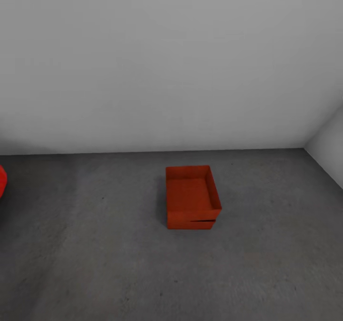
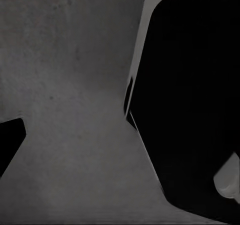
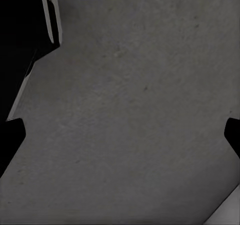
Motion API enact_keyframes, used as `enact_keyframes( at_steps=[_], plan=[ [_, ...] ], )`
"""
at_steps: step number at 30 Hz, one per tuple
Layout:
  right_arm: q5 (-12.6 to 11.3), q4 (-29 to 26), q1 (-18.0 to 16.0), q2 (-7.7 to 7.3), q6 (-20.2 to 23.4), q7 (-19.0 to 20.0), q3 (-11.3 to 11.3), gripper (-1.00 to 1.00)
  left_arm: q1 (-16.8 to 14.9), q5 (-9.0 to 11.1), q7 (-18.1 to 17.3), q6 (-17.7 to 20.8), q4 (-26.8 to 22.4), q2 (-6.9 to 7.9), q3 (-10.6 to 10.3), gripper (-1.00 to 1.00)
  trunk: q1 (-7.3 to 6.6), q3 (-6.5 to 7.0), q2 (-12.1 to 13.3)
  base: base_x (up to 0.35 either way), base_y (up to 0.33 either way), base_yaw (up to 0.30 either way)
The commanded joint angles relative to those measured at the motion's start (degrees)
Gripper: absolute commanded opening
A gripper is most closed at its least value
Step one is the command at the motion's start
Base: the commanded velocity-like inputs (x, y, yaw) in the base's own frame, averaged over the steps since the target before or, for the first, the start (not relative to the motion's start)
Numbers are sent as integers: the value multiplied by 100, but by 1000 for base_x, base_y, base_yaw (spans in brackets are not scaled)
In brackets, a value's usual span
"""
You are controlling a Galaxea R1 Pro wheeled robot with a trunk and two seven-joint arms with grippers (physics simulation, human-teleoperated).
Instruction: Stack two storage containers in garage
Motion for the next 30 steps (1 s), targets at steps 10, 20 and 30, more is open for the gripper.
enact_keyframes(
  at_steps=[10, 20, 30],
  plan=[
    [-46, 19, 33, 1, -37, 50, 41, 100, 244, 35, 9, -166, 0, 2, 9, 100, 2, -6, -7, 0, 0, 0],
    [-38, 19, 54, 351, 33, 59, 36, 100, 614, 38, 6, -437, 7, -68, 9, 100, 2, -6, -7, 0, 0, 0],
    [-22, 19, 43, 352, -28, 263, 50, 100, 637, 44, -8, -492, 1, -64, 14, 100, 2, 7, -7, 0, 0, -4]
  ],
)
